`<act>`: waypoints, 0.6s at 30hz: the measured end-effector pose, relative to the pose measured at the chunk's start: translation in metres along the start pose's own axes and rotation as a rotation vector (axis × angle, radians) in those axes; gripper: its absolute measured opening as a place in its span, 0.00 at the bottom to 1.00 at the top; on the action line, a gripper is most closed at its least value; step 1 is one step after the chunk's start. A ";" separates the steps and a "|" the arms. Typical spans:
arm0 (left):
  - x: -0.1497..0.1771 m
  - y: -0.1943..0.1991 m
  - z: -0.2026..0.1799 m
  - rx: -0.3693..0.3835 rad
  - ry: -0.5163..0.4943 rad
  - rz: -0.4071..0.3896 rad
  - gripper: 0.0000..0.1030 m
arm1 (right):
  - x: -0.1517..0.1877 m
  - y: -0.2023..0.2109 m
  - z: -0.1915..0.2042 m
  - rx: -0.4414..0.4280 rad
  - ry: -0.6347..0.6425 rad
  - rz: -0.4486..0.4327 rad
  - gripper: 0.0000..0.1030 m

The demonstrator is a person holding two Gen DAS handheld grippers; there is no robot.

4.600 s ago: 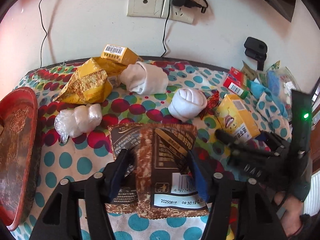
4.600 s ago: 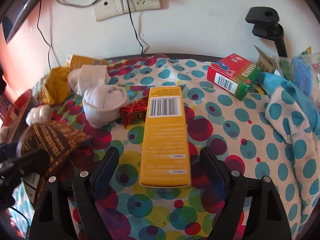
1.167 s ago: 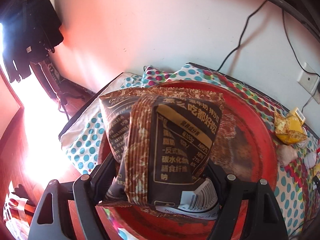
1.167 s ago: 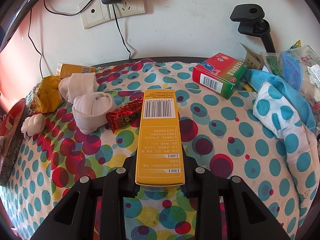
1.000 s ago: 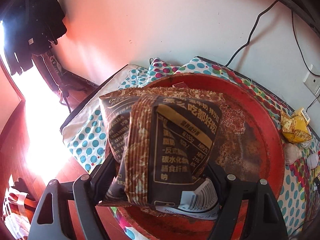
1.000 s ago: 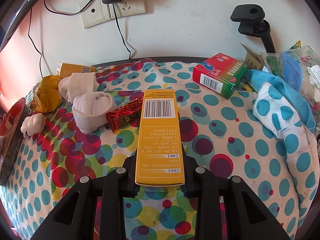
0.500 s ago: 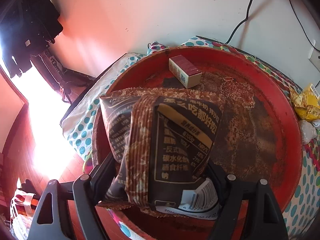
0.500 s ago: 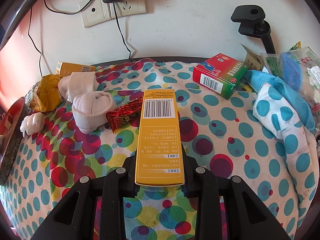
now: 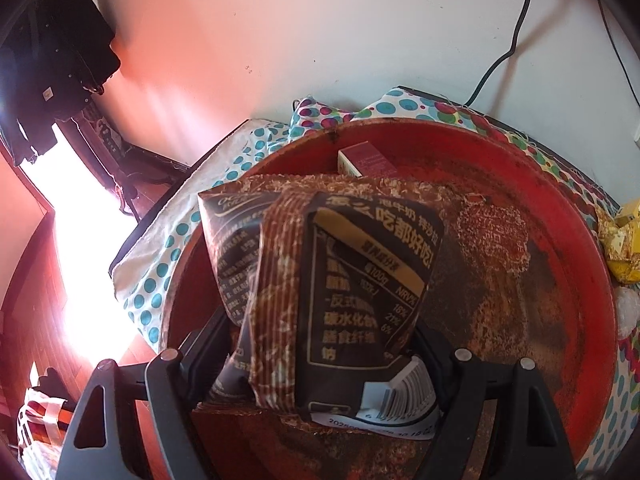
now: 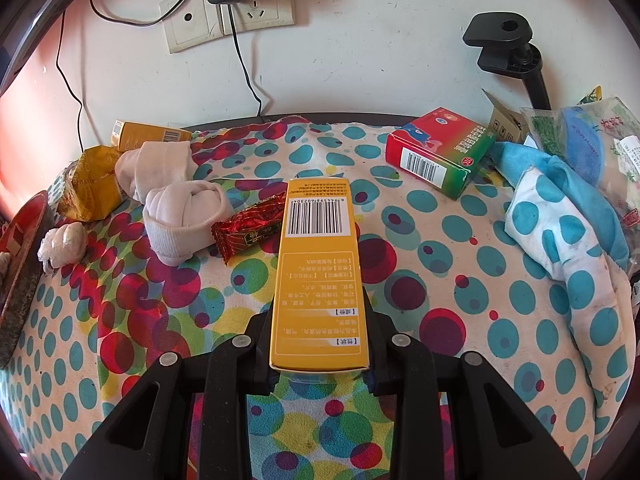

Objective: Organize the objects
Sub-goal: 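Lower the snack bag into the tray and open the left gripper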

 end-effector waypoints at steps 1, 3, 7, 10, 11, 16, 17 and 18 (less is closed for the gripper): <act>-0.004 -0.003 0.000 -0.012 -0.004 0.001 0.80 | 0.001 0.000 -0.001 0.003 0.002 0.001 0.29; -0.010 -0.007 0.001 -0.019 0.001 0.004 0.80 | 0.001 0.001 -0.004 0.009 0.006 0.003 0.29; -0.019 -0.014 0.003 -0.029 -0.005 0.005 0.80 | 0.002 0.003 -0.009 0.017 0.010 0.005 0.29; -0.021 -0.018 0.004 -0.034 -0.012 0.010 0.81 | 0.003 0.005 -0.016 0.029 0.016 0.007 0.29; -0.020 -0.019 0.004 -0.030 -0.011 0.015 0.81 | 0.003 0.007 -0.019 0.031 0.017 0.008 0.29; -0.017 -0.018 0.012 -0.008 0.019 0.019 0.82 | 0.004 0.007 -0.020 0.036 0.019 0.009 0.29; -0.015 -0.017 0.012 -0.005 0.014 0.020 0.82 | 0.004 0.009 -0.023 0.038 0.020 0.009 0.29; -0.014 -0.015 0.013 -0.002 0.012 0.015 0.83 | 0.004 0.010 -0.028 0.039 0.021 0.009 0.29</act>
Point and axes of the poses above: each gripper's, at about its wrist camera, not at the fingertips, and y roughly against the way its jaws point, z to its left, x to its underside, the point moved 6 cm from there along -y, roughly the way its jaws point, and after that the axes turned 11 degrees about -x, right-handed, at the moved point
